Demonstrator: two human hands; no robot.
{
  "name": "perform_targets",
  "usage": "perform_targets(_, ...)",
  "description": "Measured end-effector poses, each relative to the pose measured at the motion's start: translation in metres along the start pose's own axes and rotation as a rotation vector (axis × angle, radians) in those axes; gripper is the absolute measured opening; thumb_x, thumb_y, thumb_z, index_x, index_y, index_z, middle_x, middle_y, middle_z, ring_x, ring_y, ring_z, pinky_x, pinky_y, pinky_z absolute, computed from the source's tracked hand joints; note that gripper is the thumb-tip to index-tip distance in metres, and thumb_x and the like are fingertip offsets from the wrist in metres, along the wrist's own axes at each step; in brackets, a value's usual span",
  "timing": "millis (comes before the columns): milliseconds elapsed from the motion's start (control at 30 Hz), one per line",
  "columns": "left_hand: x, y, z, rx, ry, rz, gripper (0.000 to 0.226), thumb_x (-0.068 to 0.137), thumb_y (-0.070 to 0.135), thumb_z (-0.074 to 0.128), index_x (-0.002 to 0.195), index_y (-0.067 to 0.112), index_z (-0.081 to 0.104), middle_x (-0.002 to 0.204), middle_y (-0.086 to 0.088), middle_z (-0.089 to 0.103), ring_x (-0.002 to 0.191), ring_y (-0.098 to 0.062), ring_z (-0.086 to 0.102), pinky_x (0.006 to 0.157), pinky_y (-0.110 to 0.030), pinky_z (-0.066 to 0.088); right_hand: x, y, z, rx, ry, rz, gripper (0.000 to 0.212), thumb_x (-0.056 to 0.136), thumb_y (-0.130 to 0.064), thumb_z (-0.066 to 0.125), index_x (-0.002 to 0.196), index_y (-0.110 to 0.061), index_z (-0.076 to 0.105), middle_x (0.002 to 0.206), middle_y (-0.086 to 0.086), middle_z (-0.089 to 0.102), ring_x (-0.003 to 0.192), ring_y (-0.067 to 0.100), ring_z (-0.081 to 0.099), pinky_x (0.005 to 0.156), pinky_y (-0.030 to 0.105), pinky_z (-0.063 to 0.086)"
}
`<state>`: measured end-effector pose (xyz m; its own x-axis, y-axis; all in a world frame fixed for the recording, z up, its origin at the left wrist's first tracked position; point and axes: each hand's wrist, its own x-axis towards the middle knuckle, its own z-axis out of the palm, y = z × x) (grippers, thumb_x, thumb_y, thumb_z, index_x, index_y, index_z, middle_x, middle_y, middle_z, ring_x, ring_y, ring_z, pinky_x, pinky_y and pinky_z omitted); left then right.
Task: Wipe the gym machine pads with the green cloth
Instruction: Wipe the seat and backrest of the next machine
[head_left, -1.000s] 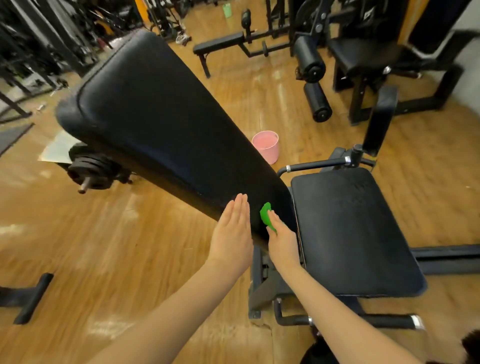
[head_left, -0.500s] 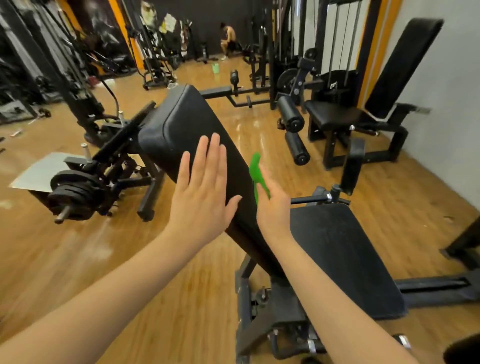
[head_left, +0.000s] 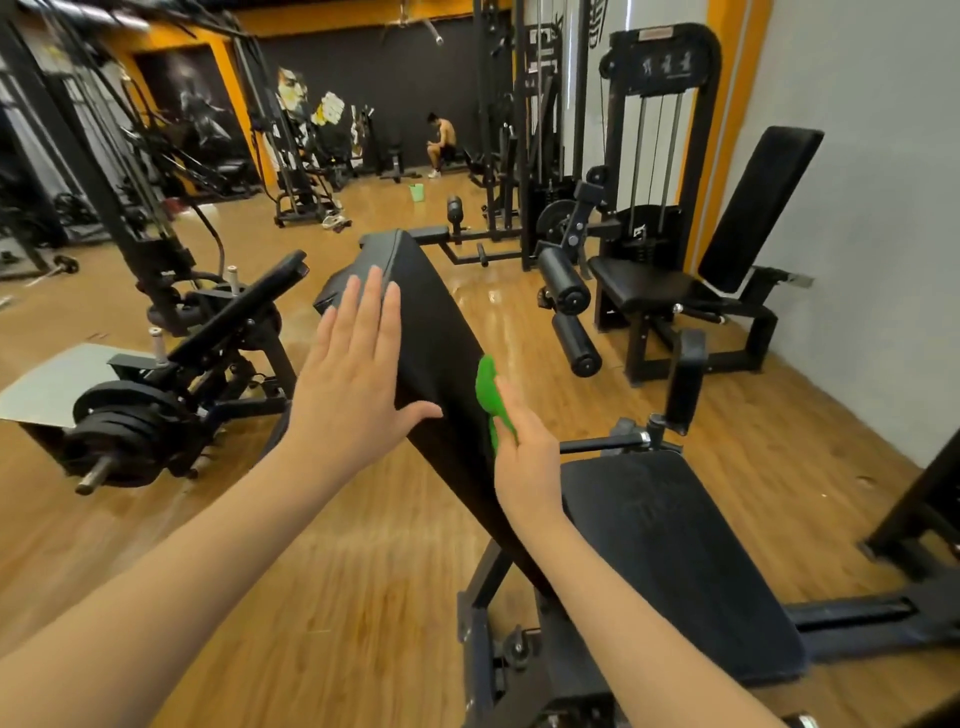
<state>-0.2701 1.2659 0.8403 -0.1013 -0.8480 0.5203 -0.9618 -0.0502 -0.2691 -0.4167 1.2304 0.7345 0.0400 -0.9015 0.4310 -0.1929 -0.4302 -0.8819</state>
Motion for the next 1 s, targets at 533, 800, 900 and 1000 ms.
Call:
perform_targets(533, -0.01, -0.048, 0.019, -0.164, 0.069, 0.069, 0.122, 0.065, 0.054, 0.08, 0.149, -0.001, 0.01, 0.157, -0.019, 0.02, 0.143, -0.023, 0.007, 0.115, -0.043, 0.012, 0.006, -0.029, 0.031, -0.098, 0.091, -0.324, 0.046, 0.091, -0.003, 0.046, 0.137, -0.008, 0.038, 0.135, -0.003, 0.044, 0.131, 0.019, 0.041, 0.108, 0.015, 0.028)
perform_targets(800, -0.005, -0.063, 0.038, -0.432, 0.115, 0.109, 0.117, 0.063, 0.047, 0.084, 0.149, -0.002, 0.022, 0.153, -0.02, 0.031, 0.143, -0.028, 0.026, 0.115, -0.045, 0.023, 0.021, -0.046, 0.059, -0.288, 0.151, -0.65, 0.041, 0.104, -0.023, 0.025, 0.133, -0.001, 0.044, 0.139, 0.009, 0.041, 0.132, 0.028, 0.039, 0.113, 0.031, 0.029)
perform_targets(900, -0.002, -0.075, 0.044, -0.482, 0.145, 0.201, 0.106, 0.07, 0.056, 0.072, 0.148, 0.001, 0.026, 0.152, -0.017, 0.033, 0.142, -0.019, 0.019, 0.118, -0.035, 0.012, -0.003, -0.02, 0.052, -0.395, 0.145, -0.635, 0.036, 0.103, -0.019, 0.028, 0.134, -0.006, 0.041, 0.141, 0.008, 0.039, 0.132, 0.028, 0.039, 0.113, 0.03, 0.028)
perform_targets(1000, 0.008, -0.096, 0.047, -0.466, 0.157, 0.377, 0.098, 0.08, 0.066, 0.053, 0.148, 0.002, 0.025, 0.152, -0.014, 0.034, 0.142, -0.013, 0.013, 0.119, -0.025, 0.002, -0.007, -0.034, 0.05, -0.42, 0.235, -0.604, 0.039, 0.094, -0.006, 0.039, 0.133, -0.007, 0.042, 0.139, 0.008, 0.042, 0.13, 0.026, 0.041, 0.112, 0.03, 0.029)
